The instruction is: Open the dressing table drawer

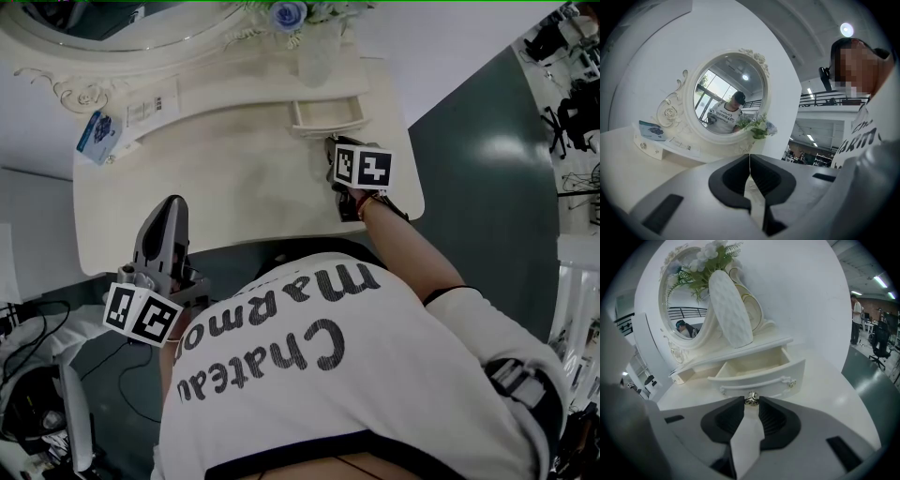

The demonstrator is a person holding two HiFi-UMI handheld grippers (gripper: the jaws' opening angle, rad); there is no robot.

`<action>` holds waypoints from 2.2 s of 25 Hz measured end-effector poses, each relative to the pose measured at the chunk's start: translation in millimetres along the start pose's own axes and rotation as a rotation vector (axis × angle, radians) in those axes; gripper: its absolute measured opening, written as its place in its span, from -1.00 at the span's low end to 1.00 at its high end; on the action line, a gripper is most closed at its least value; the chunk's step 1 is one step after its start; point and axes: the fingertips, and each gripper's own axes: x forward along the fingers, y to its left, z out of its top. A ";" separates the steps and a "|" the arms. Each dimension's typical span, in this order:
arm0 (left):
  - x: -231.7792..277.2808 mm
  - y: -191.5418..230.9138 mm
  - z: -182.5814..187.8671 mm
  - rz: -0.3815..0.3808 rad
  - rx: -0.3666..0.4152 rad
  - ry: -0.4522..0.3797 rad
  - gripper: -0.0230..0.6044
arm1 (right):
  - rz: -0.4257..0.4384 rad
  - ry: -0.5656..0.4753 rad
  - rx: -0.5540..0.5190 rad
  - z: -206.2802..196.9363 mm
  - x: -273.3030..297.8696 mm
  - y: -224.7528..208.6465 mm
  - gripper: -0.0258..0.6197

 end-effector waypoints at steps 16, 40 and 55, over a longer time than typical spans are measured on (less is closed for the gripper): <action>-3.7 0.9 -4.6 0.001 -0.005 0.005 -0.85 | -0.014 -0.010 -0.013 -3.5 -2.2 -0.3 -0.59; -1.1 -0.2 -2.6 -0.023 -0.007 0.009 -0.85 | -0.024 0.006 -0.014 -10.2 -9.1 2.4 -0.59; -7.6 1.4 -3.7 -0.018 -0.011 0.008 -0.85 | -0.027 0.003 -0.012 -14.0 -11.6 3.8 -0.59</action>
